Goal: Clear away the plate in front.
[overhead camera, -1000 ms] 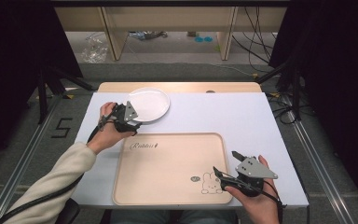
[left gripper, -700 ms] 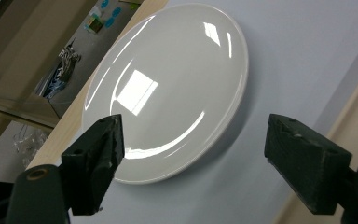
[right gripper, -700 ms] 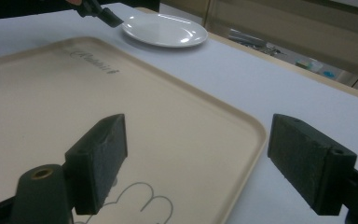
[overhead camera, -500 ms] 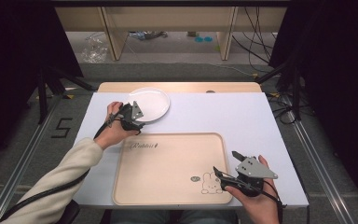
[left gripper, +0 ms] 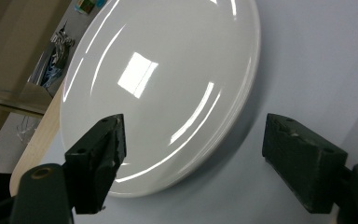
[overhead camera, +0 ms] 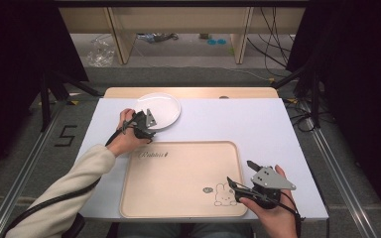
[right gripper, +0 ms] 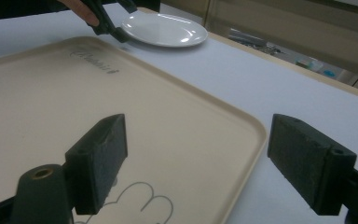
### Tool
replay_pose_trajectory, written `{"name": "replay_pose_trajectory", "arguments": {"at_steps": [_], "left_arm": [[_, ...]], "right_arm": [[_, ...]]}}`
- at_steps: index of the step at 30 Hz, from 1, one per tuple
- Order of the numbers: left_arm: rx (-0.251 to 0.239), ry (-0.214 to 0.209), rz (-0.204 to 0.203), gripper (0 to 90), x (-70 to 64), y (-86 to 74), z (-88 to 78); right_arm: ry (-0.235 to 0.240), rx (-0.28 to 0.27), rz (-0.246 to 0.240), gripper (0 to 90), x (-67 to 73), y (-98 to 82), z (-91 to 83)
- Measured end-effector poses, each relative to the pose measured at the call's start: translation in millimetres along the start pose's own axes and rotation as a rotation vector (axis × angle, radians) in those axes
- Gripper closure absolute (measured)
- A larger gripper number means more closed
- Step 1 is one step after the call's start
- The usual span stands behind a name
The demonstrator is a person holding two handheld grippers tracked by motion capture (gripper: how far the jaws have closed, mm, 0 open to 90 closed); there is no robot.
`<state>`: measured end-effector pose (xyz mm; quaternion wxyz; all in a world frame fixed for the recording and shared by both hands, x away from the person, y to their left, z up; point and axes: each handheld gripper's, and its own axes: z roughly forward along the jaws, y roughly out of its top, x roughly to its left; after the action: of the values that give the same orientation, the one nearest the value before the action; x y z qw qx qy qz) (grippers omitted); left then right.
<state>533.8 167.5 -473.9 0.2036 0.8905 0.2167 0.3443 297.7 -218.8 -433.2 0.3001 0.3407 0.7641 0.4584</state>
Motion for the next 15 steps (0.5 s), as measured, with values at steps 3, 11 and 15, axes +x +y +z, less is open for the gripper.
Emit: {"name": "replay_pose_trajectory", "arguments": {"at_steps": [3, 11, 15], "left_arm": [[0.009, 0.002, 0.011, 22.3, -0.5, -0.1, 4.0], [0.029, 0.006, 0.028, 22.6, -0.5, 3.5, 13.2], [0.031, 0.008, 0.053, 23.0, 0.7, 5.7, 16.2]], "right_arm": [[0.001, 0.000, 0.002, 21.0, 0.1, -0.1, 0.1], [0.002, 0.007, 0.004, 21.1, 0.0, 0.2, -0.4], [0.004, 0.000, 0.004, 21.1, -0.1, -0.1, 0.2]]}}
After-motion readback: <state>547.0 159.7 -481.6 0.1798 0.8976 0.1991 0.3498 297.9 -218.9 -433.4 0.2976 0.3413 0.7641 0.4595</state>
